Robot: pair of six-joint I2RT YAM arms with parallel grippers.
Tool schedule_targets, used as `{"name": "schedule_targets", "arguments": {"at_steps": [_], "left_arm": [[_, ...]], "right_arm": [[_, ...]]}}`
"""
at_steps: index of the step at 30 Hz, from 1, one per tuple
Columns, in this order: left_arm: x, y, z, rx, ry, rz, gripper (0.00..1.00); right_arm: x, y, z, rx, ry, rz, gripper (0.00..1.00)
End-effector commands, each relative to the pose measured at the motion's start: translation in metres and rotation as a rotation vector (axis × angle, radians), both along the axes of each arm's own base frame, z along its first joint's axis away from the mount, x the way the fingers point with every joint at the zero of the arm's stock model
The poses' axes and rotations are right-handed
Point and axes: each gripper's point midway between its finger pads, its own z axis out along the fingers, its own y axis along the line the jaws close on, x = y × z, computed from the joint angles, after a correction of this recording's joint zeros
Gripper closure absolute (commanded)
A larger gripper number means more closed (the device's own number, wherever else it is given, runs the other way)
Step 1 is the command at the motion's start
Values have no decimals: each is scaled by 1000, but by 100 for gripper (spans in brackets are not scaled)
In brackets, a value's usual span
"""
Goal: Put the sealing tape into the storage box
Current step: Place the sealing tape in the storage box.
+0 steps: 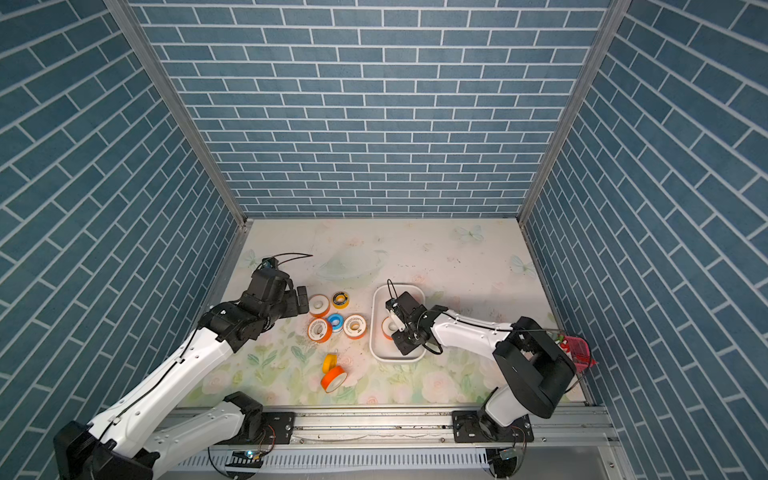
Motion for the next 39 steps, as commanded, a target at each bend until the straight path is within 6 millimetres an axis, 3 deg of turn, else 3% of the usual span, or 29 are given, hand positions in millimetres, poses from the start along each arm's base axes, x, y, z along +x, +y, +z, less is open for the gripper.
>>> {"name": "schedule_targets", "arguments": {"at_steps": [1,16,21,25,29,33,36,39], "left_arm": [[0,4,-4,16,7,8,0],[1,6,-6,17,13,16,0],[1,6,-6,17,12,15,0],[1,6,-6,17,12,15,0],[0,3,-5,4,16,9,0],[0,-10,-3,-88,19,-4,0],[0,-27,-17,-187,43,-28,0],[-1,-30,-40,-210,89,-6,0]], "right_arm": [[9,17,6,50,-5,-17,93],[24,34,10,86,-39,-15,93],[17,41,37,175,-63,39,88],[24,37,74,240,-188,36,83],[45,17,113,301,-405,-73,75],[58,-20,139,336,-611,-229,62],[63,-55,149,347,-734,-362,53],[64,-88,153,363,-821,-485,47]]}}
